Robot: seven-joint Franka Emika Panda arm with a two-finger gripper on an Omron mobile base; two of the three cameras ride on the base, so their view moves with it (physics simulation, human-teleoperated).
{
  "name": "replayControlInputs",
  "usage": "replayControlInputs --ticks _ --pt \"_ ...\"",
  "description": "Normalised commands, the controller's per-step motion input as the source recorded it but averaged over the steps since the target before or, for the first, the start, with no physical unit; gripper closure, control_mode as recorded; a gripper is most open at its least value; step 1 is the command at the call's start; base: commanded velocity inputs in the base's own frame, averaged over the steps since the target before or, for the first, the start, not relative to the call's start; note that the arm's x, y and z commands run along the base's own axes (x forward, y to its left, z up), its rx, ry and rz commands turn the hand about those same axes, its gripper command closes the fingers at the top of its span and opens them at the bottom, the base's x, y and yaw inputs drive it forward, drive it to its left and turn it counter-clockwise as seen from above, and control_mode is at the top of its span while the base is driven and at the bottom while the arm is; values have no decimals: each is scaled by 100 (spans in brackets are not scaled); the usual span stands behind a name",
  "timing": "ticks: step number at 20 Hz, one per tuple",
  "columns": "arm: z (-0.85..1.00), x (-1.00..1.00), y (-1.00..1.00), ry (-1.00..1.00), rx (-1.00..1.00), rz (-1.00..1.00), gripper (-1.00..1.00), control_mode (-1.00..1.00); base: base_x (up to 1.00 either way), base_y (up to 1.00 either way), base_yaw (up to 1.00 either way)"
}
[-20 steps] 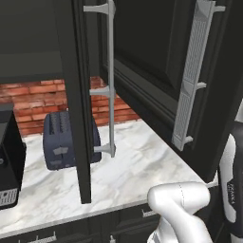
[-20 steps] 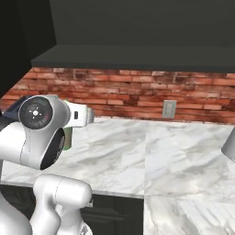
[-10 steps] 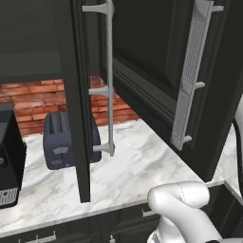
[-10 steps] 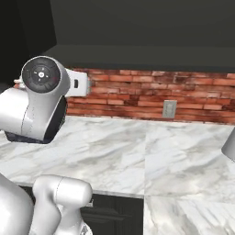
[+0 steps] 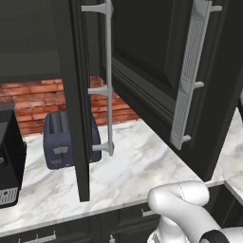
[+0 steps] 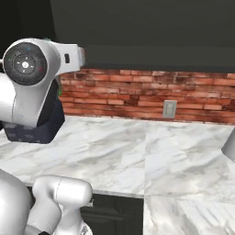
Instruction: Sort all alcoholic drinks to one cabinet, and non-alcoholic drinks to the other.
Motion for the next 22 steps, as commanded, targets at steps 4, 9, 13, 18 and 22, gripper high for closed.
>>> replayControlInputs --ticks 4,9,13,18,22 --pt "18 37 39 -20 0 0 100 -100 0 0 0" --pt "19 56 39 -7 0 0 100 -100 0 0 0" --pt "28 60 19 0 0 0 100 -100 0 0 0" --pt "25 70 5 1 0 0 100 -100 0 0 0" --pt "1 62 9 0 0 0 100 -100 0 0 0"
